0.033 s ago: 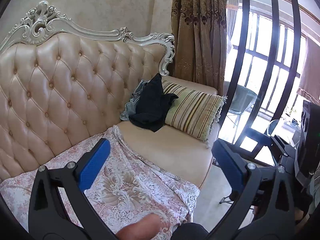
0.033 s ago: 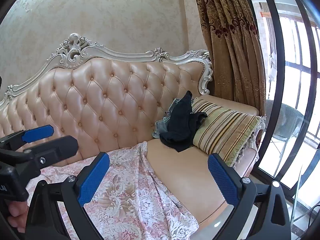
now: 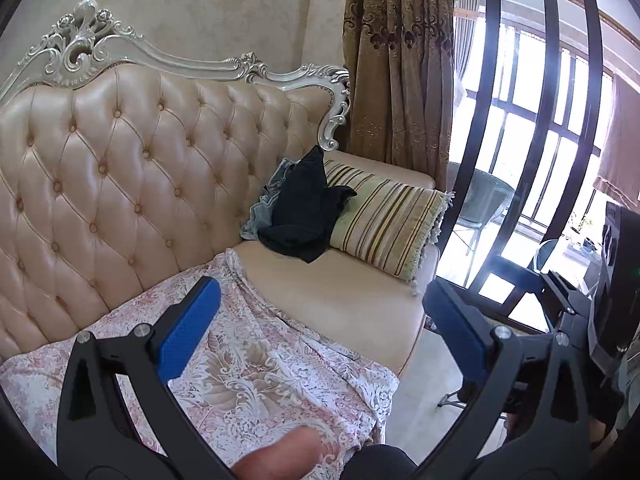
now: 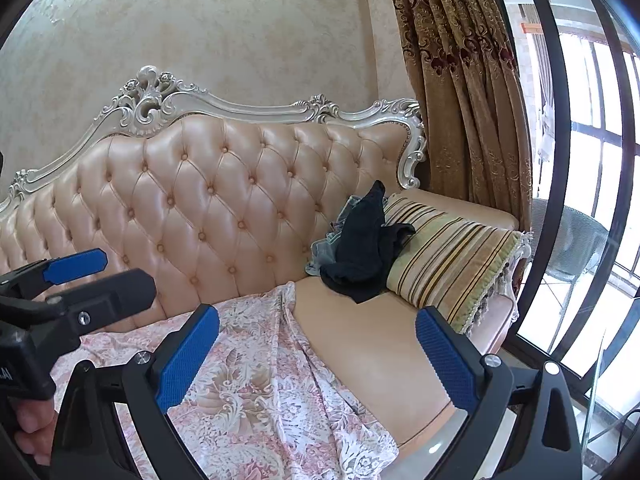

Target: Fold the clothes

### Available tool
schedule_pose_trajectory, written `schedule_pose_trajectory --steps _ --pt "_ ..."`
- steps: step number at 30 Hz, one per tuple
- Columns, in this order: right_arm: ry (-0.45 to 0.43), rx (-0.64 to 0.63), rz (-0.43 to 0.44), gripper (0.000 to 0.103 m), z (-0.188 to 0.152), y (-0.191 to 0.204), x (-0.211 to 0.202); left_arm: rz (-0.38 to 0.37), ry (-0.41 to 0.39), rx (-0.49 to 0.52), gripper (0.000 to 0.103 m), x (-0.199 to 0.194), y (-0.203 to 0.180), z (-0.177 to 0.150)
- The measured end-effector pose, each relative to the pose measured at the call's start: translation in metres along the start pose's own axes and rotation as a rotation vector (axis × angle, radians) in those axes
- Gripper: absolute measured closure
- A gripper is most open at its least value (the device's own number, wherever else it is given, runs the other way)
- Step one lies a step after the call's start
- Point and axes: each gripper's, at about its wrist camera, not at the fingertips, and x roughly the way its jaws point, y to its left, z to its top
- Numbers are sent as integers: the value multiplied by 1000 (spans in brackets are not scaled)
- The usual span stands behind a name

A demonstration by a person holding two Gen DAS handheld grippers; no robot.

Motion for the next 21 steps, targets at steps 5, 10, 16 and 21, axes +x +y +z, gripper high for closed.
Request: schedule_pose_trajectory --steps 5,10,16,21 --pt "-2 -8 1 3 -1 3 1 11 13 -3 0 -1 -4 -4" --pt "-4 -16 3 3 -1 5 1 5 27 -20 0 0 2 0" --pt "-5 -23 6 3 -1 7 2 13 27 -8 0 -1 -1 -1" --pt "-2 -23 13 3 -2 6 2 16 30 -6 0 -2 -3 0"
